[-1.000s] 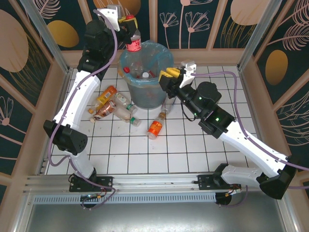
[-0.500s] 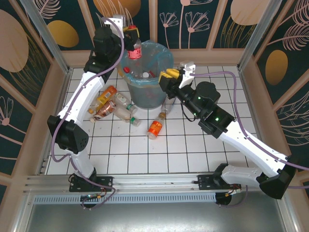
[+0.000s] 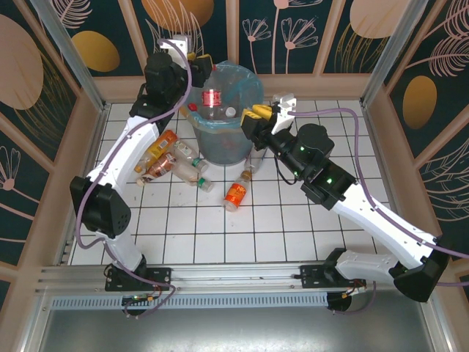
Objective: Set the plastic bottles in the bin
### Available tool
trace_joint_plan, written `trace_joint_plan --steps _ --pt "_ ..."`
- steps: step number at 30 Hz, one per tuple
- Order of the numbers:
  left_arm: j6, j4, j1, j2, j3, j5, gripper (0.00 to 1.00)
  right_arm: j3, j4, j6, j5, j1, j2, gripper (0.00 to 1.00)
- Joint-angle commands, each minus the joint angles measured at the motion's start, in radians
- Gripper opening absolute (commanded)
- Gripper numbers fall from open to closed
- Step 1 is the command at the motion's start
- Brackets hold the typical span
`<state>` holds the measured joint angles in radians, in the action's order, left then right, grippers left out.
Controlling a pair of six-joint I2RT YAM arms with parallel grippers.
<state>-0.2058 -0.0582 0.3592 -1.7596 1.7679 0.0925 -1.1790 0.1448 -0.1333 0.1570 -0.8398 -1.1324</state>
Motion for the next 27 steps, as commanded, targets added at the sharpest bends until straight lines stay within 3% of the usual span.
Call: trace_joint_plan --steps 1,5,9,15,27 --pt "0.022 -0.036 0.000 0.032 0.008 0.005 0.50 -0.005 0.009 -0.006 0.014 -0.008 -0.004 0.35" --pt "0.024 0.040 0.000 -0.036 0.111 -0.009 0.50 -0.001 0.009 -0.011 0.010 -0.009 -0.005 0.35" --pt "-0.035 0.274 0.000 -0.196 0.396 -0.085 0.51 -0.003 0.005 -0.024 0.011 -0.009 -0.014 0.35" --pt "-0.141 0.492 0.001 -0.409 0.702 -0.068 0.55 -0.077 -0.093 -0.020 0.006 -0.008 -0.085 0.37" --pt "-0.134 0.553 0.003 -0.479 0.566 0.004 0.54 -0.038 -0.080 -0.012 0.009 -0.004 -0.074 0.37"
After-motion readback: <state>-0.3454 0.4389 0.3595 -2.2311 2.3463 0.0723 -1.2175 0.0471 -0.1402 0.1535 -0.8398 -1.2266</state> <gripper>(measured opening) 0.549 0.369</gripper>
